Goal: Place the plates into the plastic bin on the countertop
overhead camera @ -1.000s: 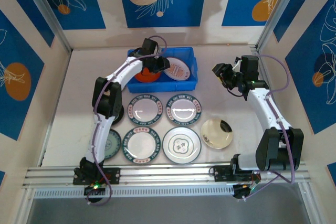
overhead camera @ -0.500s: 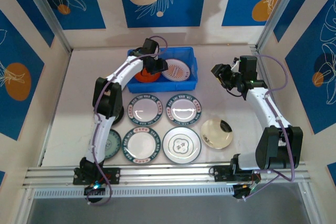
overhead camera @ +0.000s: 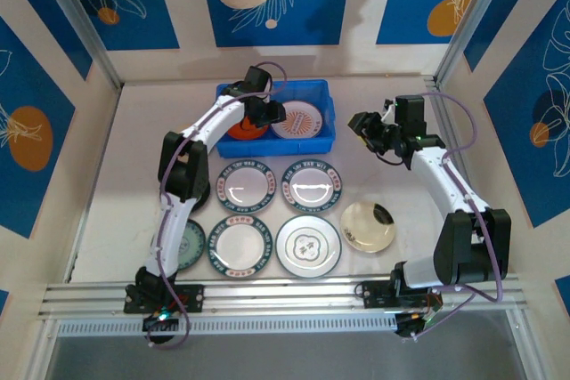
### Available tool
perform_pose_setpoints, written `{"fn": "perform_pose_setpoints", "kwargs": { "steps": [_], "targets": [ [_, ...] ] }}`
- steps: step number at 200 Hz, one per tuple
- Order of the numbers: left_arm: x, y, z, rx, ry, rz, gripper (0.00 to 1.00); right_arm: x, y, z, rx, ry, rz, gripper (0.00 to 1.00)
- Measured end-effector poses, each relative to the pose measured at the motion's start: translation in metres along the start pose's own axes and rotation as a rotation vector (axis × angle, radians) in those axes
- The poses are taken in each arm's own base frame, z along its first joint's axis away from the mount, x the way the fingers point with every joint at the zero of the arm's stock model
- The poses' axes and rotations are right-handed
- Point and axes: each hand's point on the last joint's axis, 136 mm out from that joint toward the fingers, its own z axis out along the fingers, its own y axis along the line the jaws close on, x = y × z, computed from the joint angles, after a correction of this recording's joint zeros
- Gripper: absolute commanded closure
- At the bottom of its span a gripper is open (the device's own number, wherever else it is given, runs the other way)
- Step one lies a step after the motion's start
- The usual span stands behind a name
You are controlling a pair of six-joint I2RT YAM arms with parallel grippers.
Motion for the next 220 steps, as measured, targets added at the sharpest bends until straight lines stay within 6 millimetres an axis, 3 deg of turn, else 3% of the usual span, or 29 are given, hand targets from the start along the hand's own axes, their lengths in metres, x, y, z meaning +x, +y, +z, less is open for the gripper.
{"fn": "perform_pose_setpoints", "kwargs": {
  "steps": [21,37,59,86,107,155,190,220],
  "targets": [
    [0.001,0.0,-0.01,-0.013,-0.018,0.028,0.4,0.006,-0.002,0.0,0.018,0.017,-0.019,0.52],
    [0.004,-0.004,-0.031,-0.019,-0.04,0.068,0.31,0.011,-0.004,-0.002,0.038,0.025,-0.043,0.53],
    [0.011,-0.02,-0.073,0.007,-0.087,0.138,0.0,0.016,-0.005,-0.007,0.062,0.026,-0.083,0.53],
    [0.029,-0.05,-0.127,0.064,-0.145,0.202,0.0,0.019,-0.006,-0.02,0.09,0.01,-0.109,0.53],
    [0.056,-0.074,-0.151,0.11,-0.153,0.267,0.0,0.017,-0.01,-0.036,0.103,-0.027,-0.109,0.53],
    [0.134,-0.119,-0.153,0.213,-0.054,0.386,0.0,0.016,-0.047,-0.065,0.149,-0.081,-0.02,0.53],
    [0.181,-0.139,-0.14,0.283,0.035,0.448,0.13,0.032,-0.072,-0.068,0.169,-0.048,0.047,0.53],
    [0.214,-0.153,-0.127,0.317,0.105,0.481,0.19,0.042,-0.08,-0.07,0.164,-0.037,0.072,0.53]
  ]
}}
